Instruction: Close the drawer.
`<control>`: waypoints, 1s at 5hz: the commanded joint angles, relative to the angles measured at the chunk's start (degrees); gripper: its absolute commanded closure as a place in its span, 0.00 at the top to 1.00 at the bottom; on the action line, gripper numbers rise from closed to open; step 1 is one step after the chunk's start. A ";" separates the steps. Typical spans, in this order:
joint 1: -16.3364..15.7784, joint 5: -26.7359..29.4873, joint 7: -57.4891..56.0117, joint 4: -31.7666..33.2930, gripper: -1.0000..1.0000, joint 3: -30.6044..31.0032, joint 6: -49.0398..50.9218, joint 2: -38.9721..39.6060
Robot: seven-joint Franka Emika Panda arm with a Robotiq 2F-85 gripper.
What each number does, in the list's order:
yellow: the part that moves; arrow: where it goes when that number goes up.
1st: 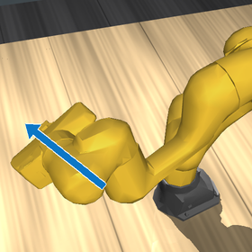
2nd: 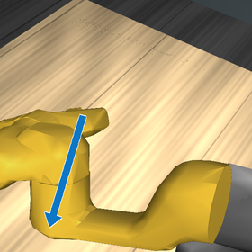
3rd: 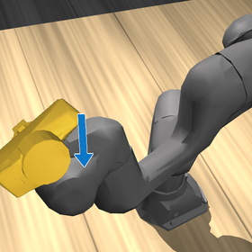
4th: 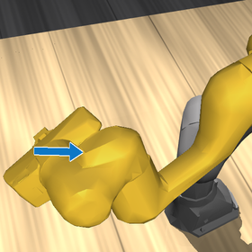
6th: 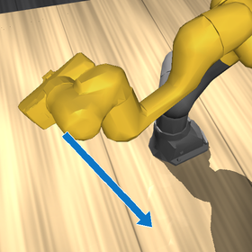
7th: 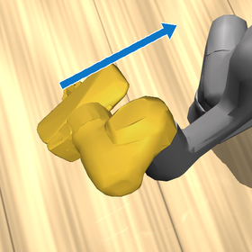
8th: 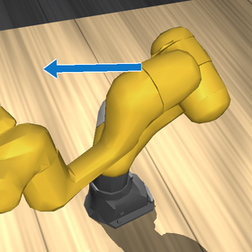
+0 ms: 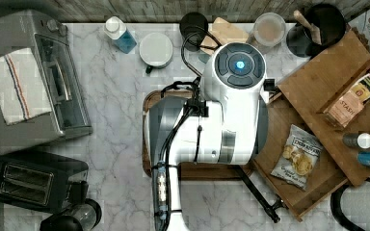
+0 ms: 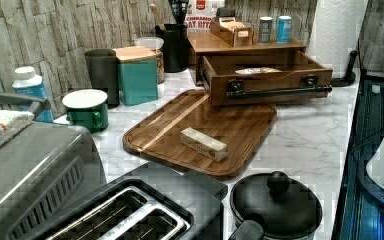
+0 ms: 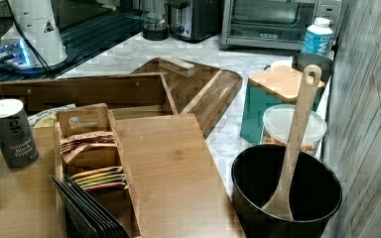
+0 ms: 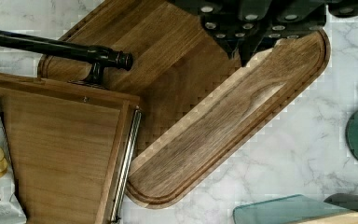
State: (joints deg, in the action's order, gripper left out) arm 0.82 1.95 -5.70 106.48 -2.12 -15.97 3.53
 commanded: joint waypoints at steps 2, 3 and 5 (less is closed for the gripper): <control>-0.47 -1.36 -0.15 3.87 0.00 0.40 -3.45 -0.41; -1.30 0.10 -7.65 10.72 0.00 1.36 -8.18 -3.62; -3.75 -1.04 -17.79 24.89 0.00 3.19 -21.31 -9.48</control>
State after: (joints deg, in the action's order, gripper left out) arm -2.07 1.96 -18.48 125.89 -1.63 -37.77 -1.91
